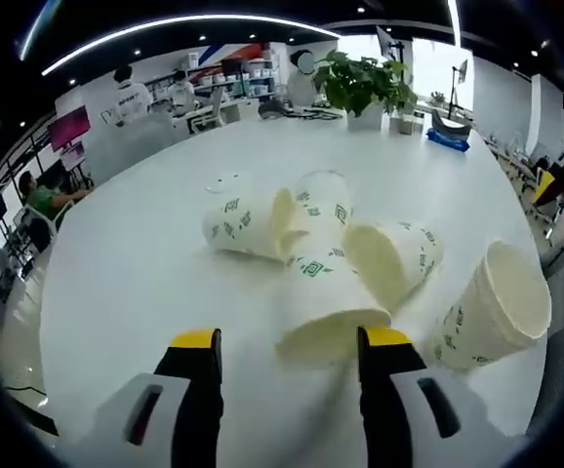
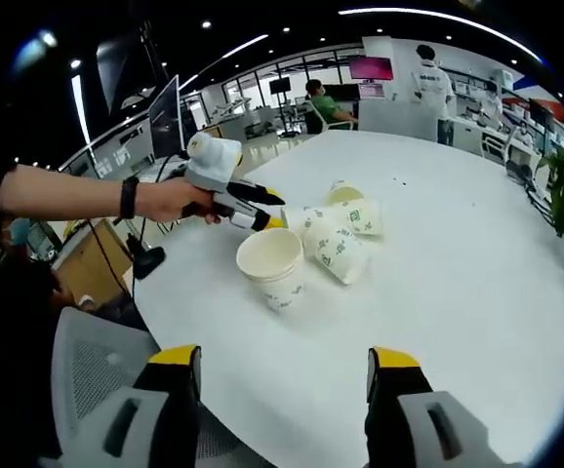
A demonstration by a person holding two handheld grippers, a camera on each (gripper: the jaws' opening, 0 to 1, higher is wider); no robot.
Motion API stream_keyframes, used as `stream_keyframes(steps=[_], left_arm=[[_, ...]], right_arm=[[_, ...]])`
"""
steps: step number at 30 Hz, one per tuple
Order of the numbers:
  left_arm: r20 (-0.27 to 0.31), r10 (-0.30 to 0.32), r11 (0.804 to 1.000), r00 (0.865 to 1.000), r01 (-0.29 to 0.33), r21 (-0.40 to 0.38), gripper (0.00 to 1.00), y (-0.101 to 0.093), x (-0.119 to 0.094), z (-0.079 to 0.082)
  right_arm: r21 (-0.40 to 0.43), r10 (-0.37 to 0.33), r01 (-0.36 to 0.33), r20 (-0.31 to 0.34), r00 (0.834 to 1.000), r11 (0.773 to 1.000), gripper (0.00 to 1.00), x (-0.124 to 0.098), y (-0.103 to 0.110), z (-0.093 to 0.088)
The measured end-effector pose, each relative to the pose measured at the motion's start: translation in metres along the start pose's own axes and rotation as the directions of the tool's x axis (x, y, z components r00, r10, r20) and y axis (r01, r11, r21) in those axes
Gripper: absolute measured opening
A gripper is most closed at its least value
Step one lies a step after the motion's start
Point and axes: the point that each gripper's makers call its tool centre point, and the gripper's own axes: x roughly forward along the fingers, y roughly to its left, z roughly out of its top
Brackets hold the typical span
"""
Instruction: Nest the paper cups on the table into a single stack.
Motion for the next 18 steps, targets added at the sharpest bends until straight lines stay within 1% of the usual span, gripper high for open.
stream_keyframes(steps=[2, 5, 7, 9, 14, 16, 18], left_arm=[[0.0, 0.004, 1.0, 1.0, -0.004, -0.003, 0.52, 0.003, 0.003, -0.001], [-0.001, -0.006, 1.0, 1.0, 0.006, -0.001, 0.51, 0.001, 0.008, -0.002], [0.008, -0.036, 0.999, 0.999, 0.036, 0.001, 0.5, -0.005, 0.013, -0.001], [0.012, -0.044, 0.999, 0.999, 0.044, 0.011, 0.49, -0.01, 0.014, 0.001], [0.031, -0.048, 0.999, 0.998, 0.048, -0.015, 0.39, -0.009, 0.018, 0.003], [0.027, -0.055, 0.998, 0.998, 0.056, -0.008, 0.33, -0.009, 0.021, 0.002], [0.021, -0.056, 0.998, 0.998, 0.056, 0.006, 0.27, -0.011, 0.021, 0.001]], right_arm=[[0.017, -0.002, 0.001, 0.008, 1.0, 1.0, 0.68, 0.002, -0.003, -0.002], [0.029, -0.003, 0.003, 0.008, 1.0, 1.0, 0.67, 0.0, -0.002, -0.005], [0.027, -0.006, 0.006, -0.004, 1.0, 1.0, 0.67, 0.001, -0.003, -0.01], [0.033, -0.01, 0.01, -0.008, 1.0, 0.999, 0.67, 0.0, -0.007, -0.012], [0.05, -0.013, 0.013, -0.004, 1.0, 0.999, 0.66, -0.002, -0.005, -0.012], [0.051, -0.013, 0.013, -0.008, 1.0, 0.999, 0.65, -0.005, -0.008, -0.013], [0.051, -0.01, 0.011, -0.012, 1.0, 0.999, 0.64, 0.0, -0.008, -0.017]])
